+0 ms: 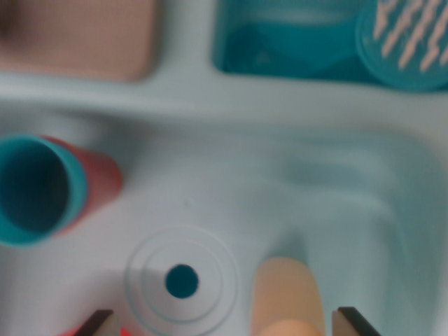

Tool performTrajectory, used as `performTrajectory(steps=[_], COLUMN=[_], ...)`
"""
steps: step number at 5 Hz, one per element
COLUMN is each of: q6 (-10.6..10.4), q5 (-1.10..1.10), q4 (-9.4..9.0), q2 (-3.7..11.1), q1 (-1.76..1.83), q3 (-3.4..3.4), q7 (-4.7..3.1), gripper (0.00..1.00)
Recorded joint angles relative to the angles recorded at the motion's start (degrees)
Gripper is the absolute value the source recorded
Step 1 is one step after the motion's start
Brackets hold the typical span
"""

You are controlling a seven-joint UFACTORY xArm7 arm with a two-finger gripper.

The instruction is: Pick detergent from the sink

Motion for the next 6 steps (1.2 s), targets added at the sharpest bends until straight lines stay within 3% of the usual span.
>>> performTrajectory(steps=[1,2,3,4,5,6], q6=[0.0,-1.8,-1.8,-3.2,-3.2,-4.3], q5=[0.0,0.21,0.21,0.38,0.38,0.52], q4=[0.0,-1.64,-1.64,-2.99,-2.99,-4.01], q2=[0.0,0.35,0.35,0.64,0.64,0.86], q1=[0.0,-0.41,-0.41,-0.74,-0.74,-1.0], q3=[0.0,-0.4,-0.4,-0.73,-0.73,-0.98], q7=[0.0,-1.17,-1.17,-2.14,-2.14,-2.87], gripper=[0.0,0.0,0.0,0.0,0.0,0.0])
